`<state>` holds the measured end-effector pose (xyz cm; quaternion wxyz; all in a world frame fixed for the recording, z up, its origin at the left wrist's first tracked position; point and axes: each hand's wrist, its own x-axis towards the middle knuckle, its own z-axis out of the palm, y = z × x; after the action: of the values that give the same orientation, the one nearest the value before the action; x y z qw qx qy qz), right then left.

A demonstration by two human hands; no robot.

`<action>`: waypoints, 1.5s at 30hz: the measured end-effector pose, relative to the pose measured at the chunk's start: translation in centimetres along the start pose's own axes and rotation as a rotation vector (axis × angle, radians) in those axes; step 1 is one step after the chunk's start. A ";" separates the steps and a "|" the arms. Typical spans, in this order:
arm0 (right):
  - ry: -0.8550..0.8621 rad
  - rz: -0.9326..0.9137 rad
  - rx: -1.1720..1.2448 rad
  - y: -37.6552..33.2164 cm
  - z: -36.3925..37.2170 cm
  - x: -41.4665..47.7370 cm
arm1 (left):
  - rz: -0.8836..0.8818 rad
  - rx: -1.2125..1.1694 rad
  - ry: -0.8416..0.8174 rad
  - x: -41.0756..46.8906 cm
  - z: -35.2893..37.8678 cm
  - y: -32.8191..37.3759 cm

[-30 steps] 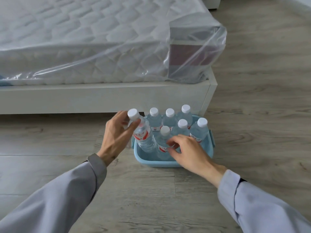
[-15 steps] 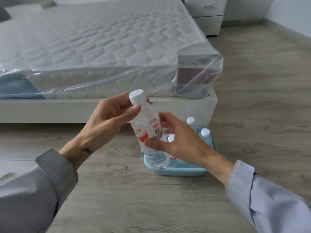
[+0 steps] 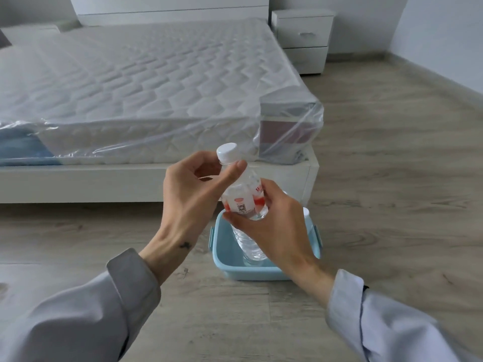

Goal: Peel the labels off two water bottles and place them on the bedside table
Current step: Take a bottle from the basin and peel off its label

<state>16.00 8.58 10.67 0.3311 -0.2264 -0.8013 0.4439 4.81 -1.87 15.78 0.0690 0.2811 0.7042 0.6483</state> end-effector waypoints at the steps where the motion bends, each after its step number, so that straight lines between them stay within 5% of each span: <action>1: -0.005 -0.007 -0.006 0.0 -0.2 0.0 | 0.008 0.012 0.002 0.1 0.1 0.0; 14: -0.130 -0.027 0.222 0.0 -3.6 1.5 | 0.157 -0.044 -0.259 1.7 -2.0 0.5; 45: -0.187 0.038 0.414 0.3 -3.8 2.3 | 0.282 -0.132 -0.342 2.2 -2.8 1.6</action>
<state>17.25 12.38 12.70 0.2861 -0.1266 -0.7158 0.6243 2.20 -3.21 18.33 0.1141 0.4774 0.5922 0.6390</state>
